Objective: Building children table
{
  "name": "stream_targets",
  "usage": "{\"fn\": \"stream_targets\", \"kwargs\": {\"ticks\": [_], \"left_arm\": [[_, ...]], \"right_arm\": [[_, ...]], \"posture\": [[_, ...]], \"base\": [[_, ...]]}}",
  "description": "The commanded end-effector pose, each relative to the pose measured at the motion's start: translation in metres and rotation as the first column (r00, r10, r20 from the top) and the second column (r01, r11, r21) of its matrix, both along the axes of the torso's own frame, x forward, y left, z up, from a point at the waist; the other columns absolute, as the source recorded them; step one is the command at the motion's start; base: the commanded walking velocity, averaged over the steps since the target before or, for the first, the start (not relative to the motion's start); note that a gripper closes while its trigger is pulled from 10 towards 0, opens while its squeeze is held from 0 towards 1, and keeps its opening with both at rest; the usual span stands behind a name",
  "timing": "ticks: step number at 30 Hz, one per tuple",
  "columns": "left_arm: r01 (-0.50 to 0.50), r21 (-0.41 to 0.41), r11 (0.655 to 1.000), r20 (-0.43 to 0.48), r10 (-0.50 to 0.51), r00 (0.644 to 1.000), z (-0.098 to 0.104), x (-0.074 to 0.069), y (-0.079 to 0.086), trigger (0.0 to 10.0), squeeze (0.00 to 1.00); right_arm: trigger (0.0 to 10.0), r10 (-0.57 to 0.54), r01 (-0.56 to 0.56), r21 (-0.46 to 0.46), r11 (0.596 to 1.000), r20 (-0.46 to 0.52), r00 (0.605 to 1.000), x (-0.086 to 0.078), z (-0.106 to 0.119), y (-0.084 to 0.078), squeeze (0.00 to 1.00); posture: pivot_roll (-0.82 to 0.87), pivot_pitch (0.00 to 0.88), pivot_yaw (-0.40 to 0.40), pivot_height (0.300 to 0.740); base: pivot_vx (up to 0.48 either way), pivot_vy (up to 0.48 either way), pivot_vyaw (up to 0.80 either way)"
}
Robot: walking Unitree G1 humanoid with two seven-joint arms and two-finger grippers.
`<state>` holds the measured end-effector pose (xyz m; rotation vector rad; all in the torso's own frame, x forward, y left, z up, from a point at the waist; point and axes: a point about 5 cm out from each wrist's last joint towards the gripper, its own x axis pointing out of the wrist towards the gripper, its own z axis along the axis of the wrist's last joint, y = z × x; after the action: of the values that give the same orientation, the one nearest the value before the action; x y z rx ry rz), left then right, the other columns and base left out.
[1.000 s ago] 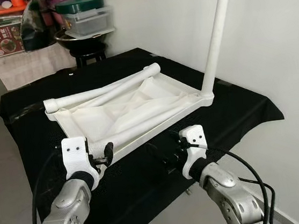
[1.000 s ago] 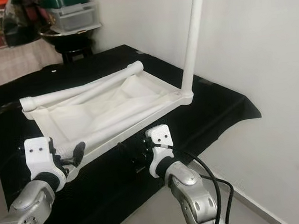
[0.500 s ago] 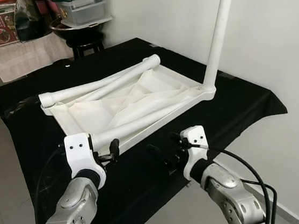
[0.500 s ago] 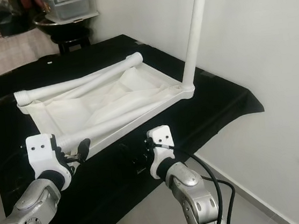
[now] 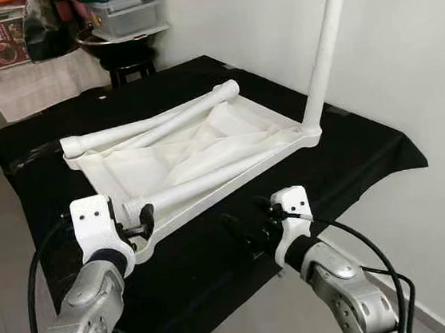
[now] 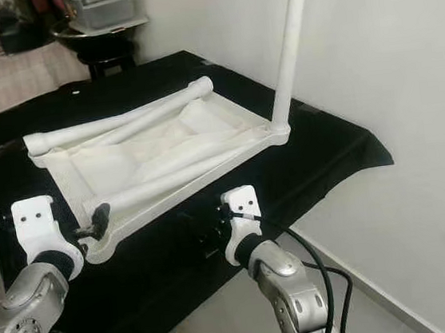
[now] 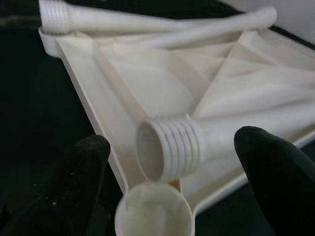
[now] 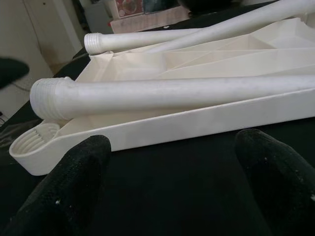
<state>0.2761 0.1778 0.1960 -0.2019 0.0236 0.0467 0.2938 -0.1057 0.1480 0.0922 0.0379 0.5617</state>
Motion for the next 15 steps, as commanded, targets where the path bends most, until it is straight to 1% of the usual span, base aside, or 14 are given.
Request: {"fn": "stream_targets", "kwargs": {"ticks": [1,2,3,4,5,6,7,8,9,10,12,13,15], "left_arm": [[-0.002,-0.002,1.0,-0.014,0.002,1.0,-0.001,0.0,0.004,10.0,0.0],[-0.002,-0.002,1.0,-0.014,0.002,1.0,-0.001,0.0,0.004,10.0,0.0],[0.023,-0.039,0.999,-0.043,-0.024,0.999,-0.007,0.002,0.002,10.0,0.0],[0.023,-0.039,0.999,-0.043,-0.024,0.999,-0.007,0.002,0.002,10.0,0.0],[0.038,-0.061,0.997,-0.06,-0.041,0.997,-0.01,0.003,0.001,10.0,0.0],[0.073,-0.199,0.977,-0.07,-0.089,0.994,-0.019,0.006,-0.004,10.0,0.0],[0.073,-0.199,0.977,-0.07,-0.089,0.994,-0.019,0.006,-0.004,10.0,0.0],[0.079,-0.233,0.969,-0.068,-0.097,0.993,-0.02,0.006,-0.005,10.0,0.0],[0.082,-0.25,0.965,-0.066,-0.102,0.993,-0.021,0.007,-0.005,10.0,0.0],[0.091,-0.272,0.958,-0.082,-0.117,0.99,-0.026,0.009,-0.005,10.0,0.0],[0.092,-0.298,0.95,-0.099,-0.127,0.987,-0.032,0.016,-0.001,10.0,0.0],[0.092,-0.298,0.95,-0.099,-0.127,0.987,-0.032,0.016,-0.001,10.0,0.0],[0.087,-0.324,0.942,-0.094,-0.123,0.988,-0.032,0.021,0.006,10.0,0.0]], "right_arm": [[10.0,0.002,-0.002,0.007,1.0,-0.01,1.0,-0.003,-0.001,0.0,0.0],[10.0,0.002,-0.002,0.007,1.0,-0.01,1.0,-0.003,-0.001,0.0,0.0],[10.0,0.003,-0.003,0.005,1.0,-0.01,1.0,-0.003,0.0,0.0,0.0],[10.0,0.003,-0.003,0.005,1.0,-0.01,1.0,-0.003,0.0,0.0,0.0],[10.0,0.003,-0.003,0.005,1.0,-0.01,1.0,-0.003,0.0,-0.001,0.0],[10.0,0.002,-0.002,0.005,1.0,-0.012,1.0,-0.003,0.0,-0.001,0.0],[10.0,0.002,-0.002,0.005,1.0,-0.012,1.0,-0.003,0.0,-0.001,0.0],[10.0,0.002,-0.002,0.005,1.0,-0.013,1.0,-0.003,0.0,-0.001,0.0],[10.0,0.002,-0.002,0.005,1.0,-0.013,1.0,-0.003,0.0,-0.001,0.0],[10.0,0.001,-0.001,0.006,1.0,-0.013,1.0,-0.003,0.0,-0.001,0.0],[10.0,0.001,-0.001,0.007,1.0,-0.015,1.0,-0.003,0.001,-0.001,0.0],[10.0,0.001,-0.001,0.007,1.0,-0.015,1.0,-0.003,0.001,-0.001,0.0],[10.0,-0.001,0.002,0.008,1.0,-0.015,1.0,-0.004,0.001,-0.001,0.0]], "posture": [[-0.05,0.108,-0.025,0.74],[-0.05,0.108,-0.025,0.74],[-0.05,0.117,-0.029,0.74],[-0.05,0.117,-0.029,0.74],[-0.05,0.115,-0.03,0.74],[-0.05,0.115,-0.031,0.74],[-0.05,0.115,-0.031,0.74],[-0.05,0.115,-0.031,0.74],[-0.05,0.115,-0.031,0.74],[-0.06,0.115,-0.028,0.74],[-0.06,0.119,-0.028,0.74],[-0.06,0.119,-0.028,0.74],[-0.06,0.121,-0.028,0.74]], "base": [[0.0,0.0,0.0],[0.0,0.0,0.0],[0.0,0.0,0.0],[0.0,0.0,0.0],[0.0,0.0,0.0],[0.0,0.0,0.0],[0.0,0.0,0.0],[0.0,0.0,0.0],[0.0,0.0,0.0],[0.0,0.0,0.0],[0.0,0.0,0.0],[0.0,0.0,0.0],[0.0,0.0,0.0]]}}
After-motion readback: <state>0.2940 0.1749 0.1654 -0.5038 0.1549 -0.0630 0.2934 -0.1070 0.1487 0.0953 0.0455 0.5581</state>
